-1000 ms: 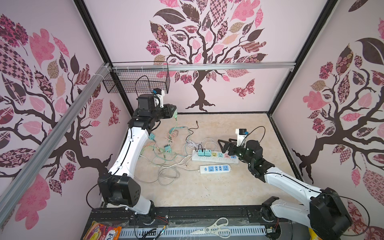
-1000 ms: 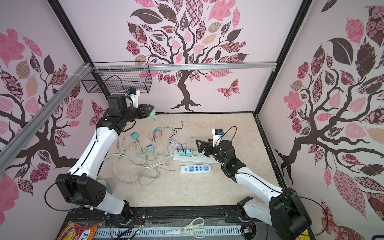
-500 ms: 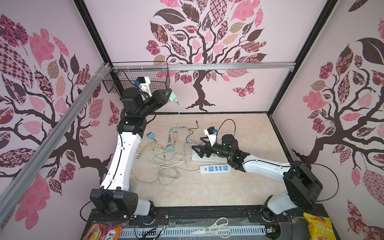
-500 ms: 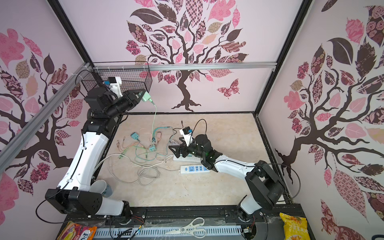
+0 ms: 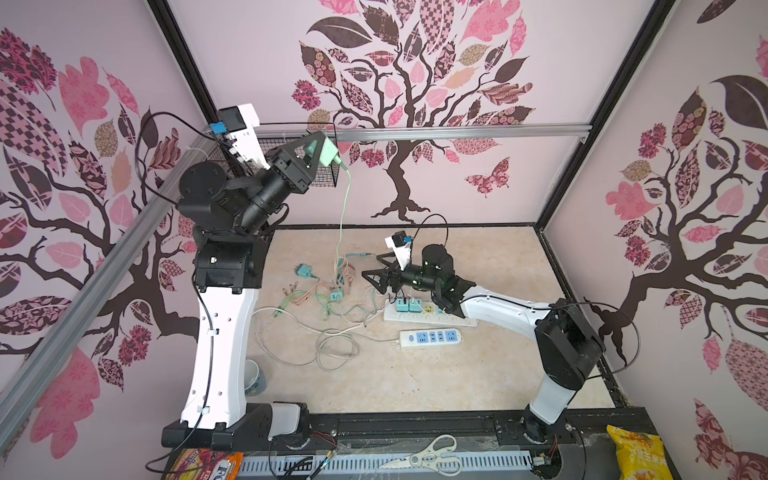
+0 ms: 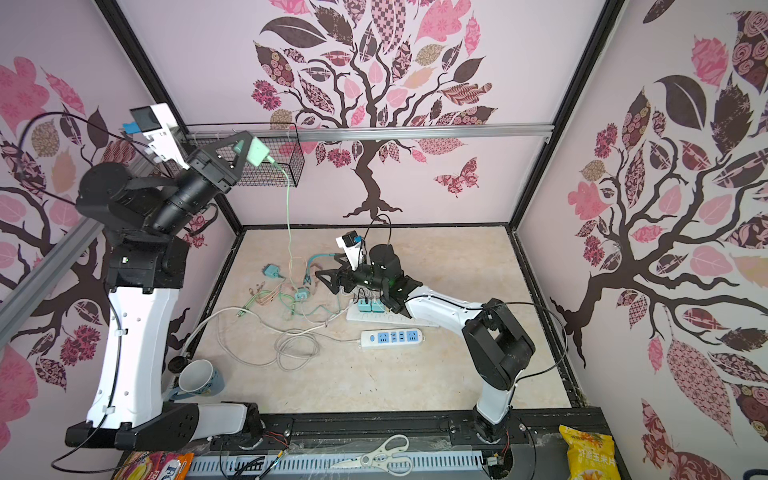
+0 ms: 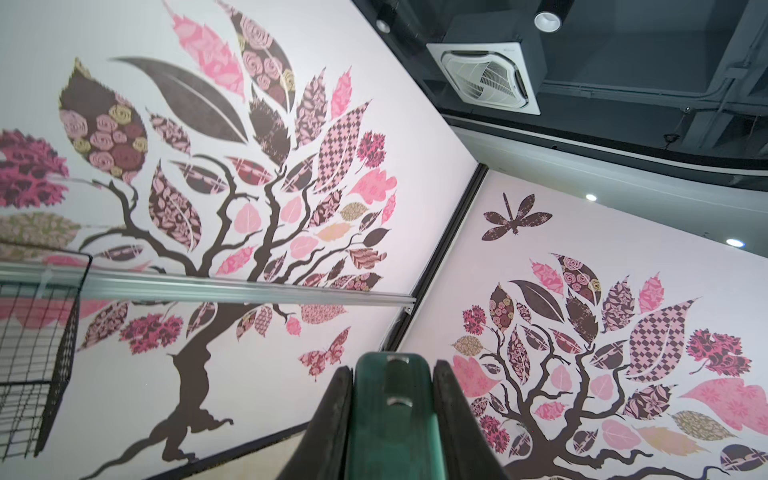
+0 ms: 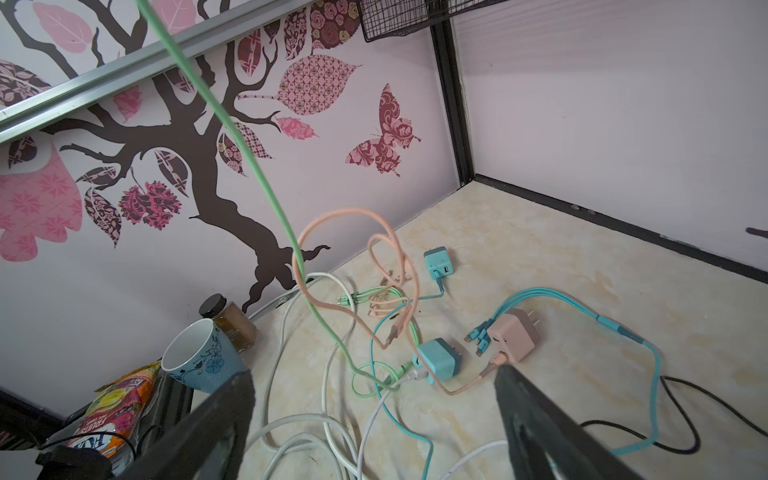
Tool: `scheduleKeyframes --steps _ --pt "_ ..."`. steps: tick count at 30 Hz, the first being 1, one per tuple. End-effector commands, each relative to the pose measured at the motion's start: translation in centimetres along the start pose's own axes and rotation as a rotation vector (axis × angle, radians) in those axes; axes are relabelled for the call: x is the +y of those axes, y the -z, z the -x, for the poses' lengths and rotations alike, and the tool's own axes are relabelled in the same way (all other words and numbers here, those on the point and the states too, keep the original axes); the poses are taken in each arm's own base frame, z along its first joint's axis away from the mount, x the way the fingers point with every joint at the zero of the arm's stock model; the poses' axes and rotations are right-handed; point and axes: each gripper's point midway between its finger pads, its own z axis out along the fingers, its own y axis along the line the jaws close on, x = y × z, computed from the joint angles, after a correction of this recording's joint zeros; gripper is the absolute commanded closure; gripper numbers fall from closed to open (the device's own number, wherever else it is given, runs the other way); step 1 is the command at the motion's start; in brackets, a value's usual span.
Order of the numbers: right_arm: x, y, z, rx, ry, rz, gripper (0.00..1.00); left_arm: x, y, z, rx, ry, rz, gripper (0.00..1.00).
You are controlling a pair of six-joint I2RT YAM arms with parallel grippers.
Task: Insert the plug
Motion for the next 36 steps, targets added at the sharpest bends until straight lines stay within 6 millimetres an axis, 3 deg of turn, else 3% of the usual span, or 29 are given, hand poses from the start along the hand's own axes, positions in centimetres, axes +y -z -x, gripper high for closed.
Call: scheduleKeyframes --steps 1,5,8,14,19,22,25,30,36 --pt "1.3 -0.8 1.0 -0.019 0.02 0.063 0.07 -3.1 3.1 4.3 -0.148 -0.158 0.033 1.0" --pt "3.0 -0.8 0.4 -0.009 0.059 0.144 0.08 0.7 2.0 0.0 -0.055 -0.076 0.075 1.0" --pt "3.3 -1.5 -1.0 -0.001 0.103 0.107 0.07 1.8 1.3 -2.4 0.007 0.004 0.056 1.0" --pt "3.2 -3.3 -1.6 -0.008 0.052 0.085 0.08 2.8 1.5 -3.4 0.007 0.055 0.077 1.0" --pt "3.7 -5.0 -0.9 -0.024 0.069 0.108 0.08 4.0 2.0 -4.9 0.025 0.044 0.106 1.0" --pt "3.5 -6.4 -0.1 -0.049 0.076 0.105 0.11 3.6 2.5 -5.0 0.02 0.019 0.102 1.0" --pt "2.9 -8.1 0.4 -0.065 0.061 0.1 0.2 3.5 2.9 -4.8 0.013 0.004 0.109 1.0" --pt "3.3 -10.0 -0.6 -0.045 0.063 0.152 0.29 3.4 3.2 -4.7 0.019 -0.013 0.128 1.0" --pt "0.4 -10.3 -3.3 -0.023 0.004 0.024 0.68 3.3 4.1 -4.2 0.015 -0.047 0.17 1.0"
